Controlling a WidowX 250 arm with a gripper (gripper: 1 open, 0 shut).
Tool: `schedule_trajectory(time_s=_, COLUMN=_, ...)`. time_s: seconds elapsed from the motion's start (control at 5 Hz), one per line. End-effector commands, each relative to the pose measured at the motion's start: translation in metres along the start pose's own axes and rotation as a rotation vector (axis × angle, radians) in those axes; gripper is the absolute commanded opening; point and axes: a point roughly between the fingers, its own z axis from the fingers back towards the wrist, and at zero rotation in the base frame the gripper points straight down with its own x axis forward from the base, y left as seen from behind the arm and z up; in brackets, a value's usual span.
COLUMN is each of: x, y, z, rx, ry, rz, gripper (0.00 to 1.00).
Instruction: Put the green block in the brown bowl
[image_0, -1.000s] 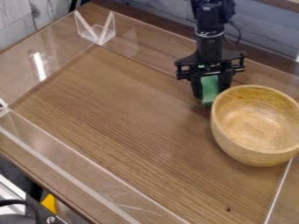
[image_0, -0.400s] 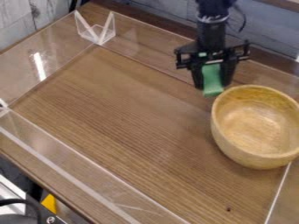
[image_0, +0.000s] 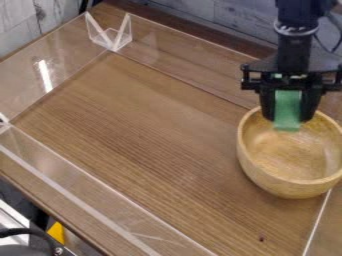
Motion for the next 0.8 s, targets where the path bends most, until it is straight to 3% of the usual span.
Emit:
schedule_trajectory(time_s=0.0, x=0.013, y=-0.004, z=0.005, rx=-0.021, ry=-0.036, rz=-0.128, gripper=0.0)
schedule_trajectory(time_s=0.6, x=0.027, y=0.02, z=0.01, rx=-0.016, ry=-0.016, rz=-0.286, gripper=0.0)
